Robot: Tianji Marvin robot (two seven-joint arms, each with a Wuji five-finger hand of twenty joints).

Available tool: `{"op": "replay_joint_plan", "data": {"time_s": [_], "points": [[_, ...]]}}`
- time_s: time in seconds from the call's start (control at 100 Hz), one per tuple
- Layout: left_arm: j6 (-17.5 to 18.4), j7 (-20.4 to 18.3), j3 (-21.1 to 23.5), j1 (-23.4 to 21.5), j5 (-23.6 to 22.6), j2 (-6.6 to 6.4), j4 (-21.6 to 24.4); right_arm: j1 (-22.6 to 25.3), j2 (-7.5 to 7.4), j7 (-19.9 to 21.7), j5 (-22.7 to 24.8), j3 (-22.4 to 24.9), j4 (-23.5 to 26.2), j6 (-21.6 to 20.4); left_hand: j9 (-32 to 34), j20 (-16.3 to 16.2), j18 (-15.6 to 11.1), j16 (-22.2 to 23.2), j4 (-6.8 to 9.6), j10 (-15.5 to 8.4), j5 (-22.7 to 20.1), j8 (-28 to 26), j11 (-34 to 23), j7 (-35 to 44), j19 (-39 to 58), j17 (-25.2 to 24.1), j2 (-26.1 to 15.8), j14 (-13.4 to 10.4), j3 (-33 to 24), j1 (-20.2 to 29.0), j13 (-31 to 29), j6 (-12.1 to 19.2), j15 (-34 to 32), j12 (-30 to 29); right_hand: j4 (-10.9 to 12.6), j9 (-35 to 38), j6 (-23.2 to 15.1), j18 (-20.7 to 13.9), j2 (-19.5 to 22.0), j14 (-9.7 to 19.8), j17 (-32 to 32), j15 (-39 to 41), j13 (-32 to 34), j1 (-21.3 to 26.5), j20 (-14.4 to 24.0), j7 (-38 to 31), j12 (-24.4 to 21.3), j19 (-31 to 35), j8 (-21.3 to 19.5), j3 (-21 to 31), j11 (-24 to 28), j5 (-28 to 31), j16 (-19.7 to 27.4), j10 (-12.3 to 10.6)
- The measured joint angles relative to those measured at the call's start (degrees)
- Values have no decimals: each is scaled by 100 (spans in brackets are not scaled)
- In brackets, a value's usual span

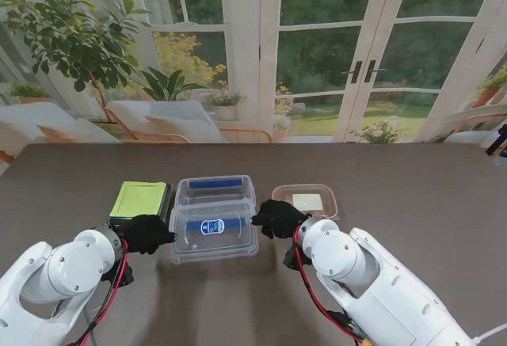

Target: Pair container bodies with their lids

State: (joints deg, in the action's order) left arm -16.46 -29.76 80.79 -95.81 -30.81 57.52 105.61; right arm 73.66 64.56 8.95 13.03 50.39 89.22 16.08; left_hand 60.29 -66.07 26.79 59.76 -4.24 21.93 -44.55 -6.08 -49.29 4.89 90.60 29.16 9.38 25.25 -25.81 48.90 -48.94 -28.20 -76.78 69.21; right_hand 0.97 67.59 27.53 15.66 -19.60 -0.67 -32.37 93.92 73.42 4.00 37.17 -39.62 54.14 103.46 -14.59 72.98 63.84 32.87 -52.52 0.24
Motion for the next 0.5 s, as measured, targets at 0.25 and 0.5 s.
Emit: {"op": "replay_joint_plan", "data": {"time_s": [0.25, 0.5], "points": [[-115, 36, -217, 409, 144, 4, -381, -388, 107, -23, -242, -134, -385, 0, 0, 0, 0, 1, 0, 0, 0, 0, 7, 2, 0, -8, 0, 0, 0, 0, 2, 2, 2, 0, 0, 0, 0, 3, 0, -21, 0, 0, 0, 0, 0, 87, 0, 0, 9, 0, 1, -5, 24, 11], [-150, 81, -389, 895, 249, 20, -795, -809, 234, -72, -485, -306, -834, -29, 0, 0, 1, 2, 0, -3, 0, 0, 14, 4, 0, -45, 0, 4, 0, 0, 5, 23, 7, 0, 0, 0, -131, 12, 0, -37, 0, 0, 0, 0, 0, 129, 0, 1, 14, 0, 4, -6, 48, 24]]}}
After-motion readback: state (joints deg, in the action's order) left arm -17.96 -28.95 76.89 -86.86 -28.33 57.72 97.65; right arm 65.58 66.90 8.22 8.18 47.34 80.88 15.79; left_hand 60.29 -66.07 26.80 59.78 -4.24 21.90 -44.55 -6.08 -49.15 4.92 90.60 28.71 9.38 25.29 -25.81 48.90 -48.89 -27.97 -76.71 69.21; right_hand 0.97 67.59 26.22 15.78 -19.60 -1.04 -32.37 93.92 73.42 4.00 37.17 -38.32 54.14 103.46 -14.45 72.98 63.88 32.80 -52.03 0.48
